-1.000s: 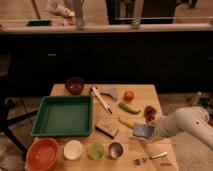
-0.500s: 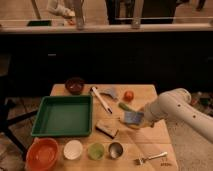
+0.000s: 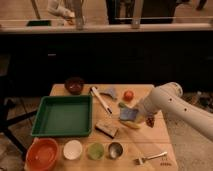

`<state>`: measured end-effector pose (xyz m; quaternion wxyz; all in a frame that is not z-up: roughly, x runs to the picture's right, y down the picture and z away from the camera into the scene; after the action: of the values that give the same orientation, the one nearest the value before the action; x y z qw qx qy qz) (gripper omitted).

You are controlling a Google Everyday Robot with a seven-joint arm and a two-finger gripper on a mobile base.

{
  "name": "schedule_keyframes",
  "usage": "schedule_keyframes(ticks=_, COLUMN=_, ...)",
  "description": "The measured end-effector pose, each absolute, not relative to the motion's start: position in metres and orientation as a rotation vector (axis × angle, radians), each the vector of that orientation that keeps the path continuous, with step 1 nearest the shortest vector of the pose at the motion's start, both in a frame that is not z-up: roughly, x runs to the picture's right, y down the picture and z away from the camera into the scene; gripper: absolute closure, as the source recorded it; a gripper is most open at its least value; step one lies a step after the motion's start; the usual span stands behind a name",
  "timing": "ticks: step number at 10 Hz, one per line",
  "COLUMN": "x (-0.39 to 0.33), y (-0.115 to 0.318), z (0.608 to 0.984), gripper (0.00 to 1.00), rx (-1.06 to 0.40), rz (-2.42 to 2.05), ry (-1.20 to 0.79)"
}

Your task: Place sponge in purple bowl

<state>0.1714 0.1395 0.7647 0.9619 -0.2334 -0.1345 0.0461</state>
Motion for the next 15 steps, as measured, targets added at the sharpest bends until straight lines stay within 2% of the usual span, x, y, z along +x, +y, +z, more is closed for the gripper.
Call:
schedule_keyframes(ticks=5, x=0.175, y=0.134, z=0.768, gripper=1.0, rx=-0.455, rz=0.096, ry=-0.279)
schedule_keyframes(ticks=9, x=0.166, y=0.092, z=0.797, gripper=1.0, rx=-0.423, rz=0.05, ry=-0.314)
schedule_keyframes(ticks=15, x=0.131, y=0.054, z=0.822, gripper=1.0, rx=-0.387, rz=0.035, ry=-0.327)
